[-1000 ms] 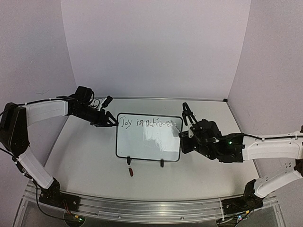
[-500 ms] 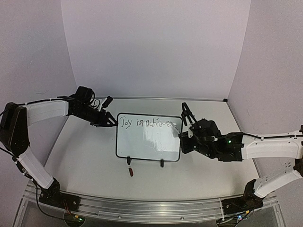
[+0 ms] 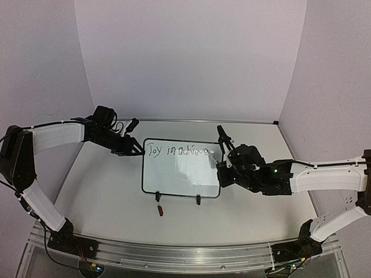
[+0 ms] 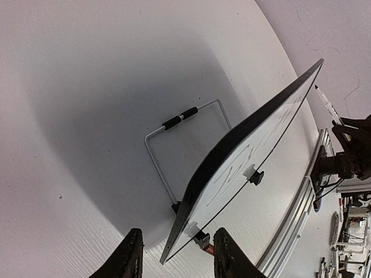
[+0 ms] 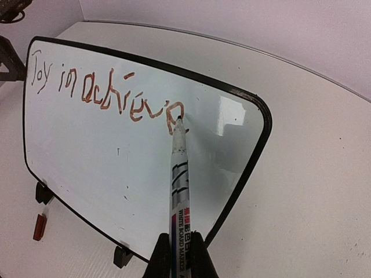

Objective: Write a sentence on the whiteboard

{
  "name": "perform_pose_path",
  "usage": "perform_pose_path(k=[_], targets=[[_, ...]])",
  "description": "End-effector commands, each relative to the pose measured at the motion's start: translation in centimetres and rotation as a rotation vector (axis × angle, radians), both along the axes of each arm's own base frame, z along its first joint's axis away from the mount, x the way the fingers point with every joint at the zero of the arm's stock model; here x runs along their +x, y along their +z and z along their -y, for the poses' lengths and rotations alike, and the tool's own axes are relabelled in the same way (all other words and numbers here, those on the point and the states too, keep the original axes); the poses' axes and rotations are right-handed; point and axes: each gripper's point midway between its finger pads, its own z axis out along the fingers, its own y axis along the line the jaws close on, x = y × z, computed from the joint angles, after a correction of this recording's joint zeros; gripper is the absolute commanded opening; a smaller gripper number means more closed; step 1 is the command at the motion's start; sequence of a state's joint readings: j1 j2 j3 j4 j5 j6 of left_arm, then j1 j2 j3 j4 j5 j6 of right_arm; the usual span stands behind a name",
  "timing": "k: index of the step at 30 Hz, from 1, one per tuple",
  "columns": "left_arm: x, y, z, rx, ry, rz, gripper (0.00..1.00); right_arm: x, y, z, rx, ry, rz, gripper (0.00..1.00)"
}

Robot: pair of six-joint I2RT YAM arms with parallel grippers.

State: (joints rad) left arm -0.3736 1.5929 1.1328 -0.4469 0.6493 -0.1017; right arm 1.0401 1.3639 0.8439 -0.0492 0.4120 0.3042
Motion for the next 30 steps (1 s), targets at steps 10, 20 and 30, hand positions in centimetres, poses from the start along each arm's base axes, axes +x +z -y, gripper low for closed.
perform_pose_path(k=[10, 20, 30], targets=[[0.6, 2.2, 0.3, -0.003, -0.007, 0.066, 0.37, 1.0, 1.1, 0.2, -0.003, -0.047, 0.028, 0.0], [0.7, 2.0, 0.4, 0.001, -0.01, 0.061, 0.33, 0.6, -0.1, 0.4, -0.014, -0.048, -0.007, 0.0], [0.5, 1.5, 1.0, -0.005, -0.027, 0.048, 0.31, 0.0, -0.8, 0.7, -0.009, -0.042, -0.037, 0.0]])
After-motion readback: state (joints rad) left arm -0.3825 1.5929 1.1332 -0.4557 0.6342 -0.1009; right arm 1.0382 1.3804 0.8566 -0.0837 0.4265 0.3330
